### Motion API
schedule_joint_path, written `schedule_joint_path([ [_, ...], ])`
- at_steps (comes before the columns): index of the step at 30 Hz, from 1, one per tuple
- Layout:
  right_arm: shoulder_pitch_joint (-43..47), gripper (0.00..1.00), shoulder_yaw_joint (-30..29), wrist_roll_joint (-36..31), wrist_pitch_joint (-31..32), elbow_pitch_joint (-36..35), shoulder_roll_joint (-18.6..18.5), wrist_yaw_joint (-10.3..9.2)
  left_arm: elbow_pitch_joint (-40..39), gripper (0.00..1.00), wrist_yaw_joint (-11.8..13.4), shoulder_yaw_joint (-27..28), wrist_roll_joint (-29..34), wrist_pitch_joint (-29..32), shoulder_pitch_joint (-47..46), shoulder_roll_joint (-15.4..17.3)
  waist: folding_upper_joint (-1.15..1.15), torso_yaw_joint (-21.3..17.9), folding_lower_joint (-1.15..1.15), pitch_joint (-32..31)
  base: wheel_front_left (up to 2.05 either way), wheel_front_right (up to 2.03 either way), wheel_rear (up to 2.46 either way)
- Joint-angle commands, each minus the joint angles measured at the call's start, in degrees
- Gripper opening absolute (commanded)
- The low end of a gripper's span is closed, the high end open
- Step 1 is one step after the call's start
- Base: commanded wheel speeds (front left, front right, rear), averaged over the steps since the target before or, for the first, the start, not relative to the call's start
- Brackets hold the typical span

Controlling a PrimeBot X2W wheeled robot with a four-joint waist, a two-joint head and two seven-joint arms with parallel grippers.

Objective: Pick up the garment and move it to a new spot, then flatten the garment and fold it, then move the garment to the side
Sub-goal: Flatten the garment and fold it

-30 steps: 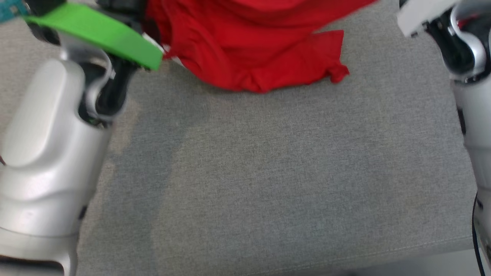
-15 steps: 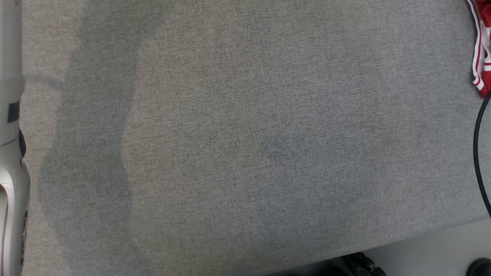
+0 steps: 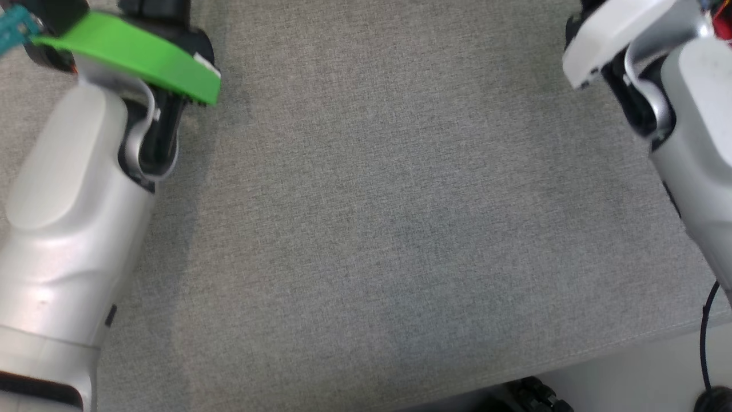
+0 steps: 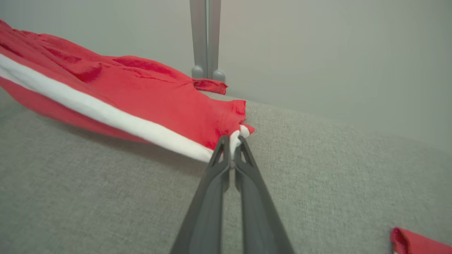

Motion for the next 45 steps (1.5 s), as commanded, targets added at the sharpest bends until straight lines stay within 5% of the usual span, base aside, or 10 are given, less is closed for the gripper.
schedule_joint_path([
  [1,3.35,0.00,-0.14,0.97,0.38,-1.38,-0.84,-0.12,-0.33,0.00,-0.21,-0.60,-1.01,-0.44,3.08,1.01,0.00,-0.07,0.00,-2.00,0.00,0.00,0.00],
  [12,32.14,0.00,-11.34,2.82,13.71,-16.73,-3.38,-0.18,-5.24,0.00,-0.05,-2.66,-2.97,-0.50,27.04,3.89,0.00,2.19,0.00,-15.90,0.00,0.00,0.00],
  [17,47.57,0.00,-20.65,-1.81,24.49,-27.90,0.05,-0.19,-10.26,0.00,0.56,-0.67,-6.40,-0.52,39.11,3.33,0.00,3.85,0.00,-22.39,0.00,0.00,0.00],
  [27,72.17,0.00,-33.72,-9.15,45.72,-51.88,14.12,-0.12,-25.54,0.00,5.51,-3.93,-9.48,3.58,56.80,6.08,0.00,7.07,0.00,-27.66,0.00,0.00,0.00],
  [36,72.94,0.00,-38.21,-12.97,48.63,-58.80,16.92,-0.12,-32.45,0.00,8.82,-7.73,-5.70,8.12,60.62,10.57,0.00,7.62,0.00,-25.91,0.00,0.00,0.00],
  [45,59.96,0.00,-35.84,-14.24,47.39,-54.32,12.64,-0.12,-31.50,0.00,8.87,-6.52,-5.81,12.01,48.76,7.25,0.00,10.77,0.00,-22.18,0.00,0.00,0.00],
])
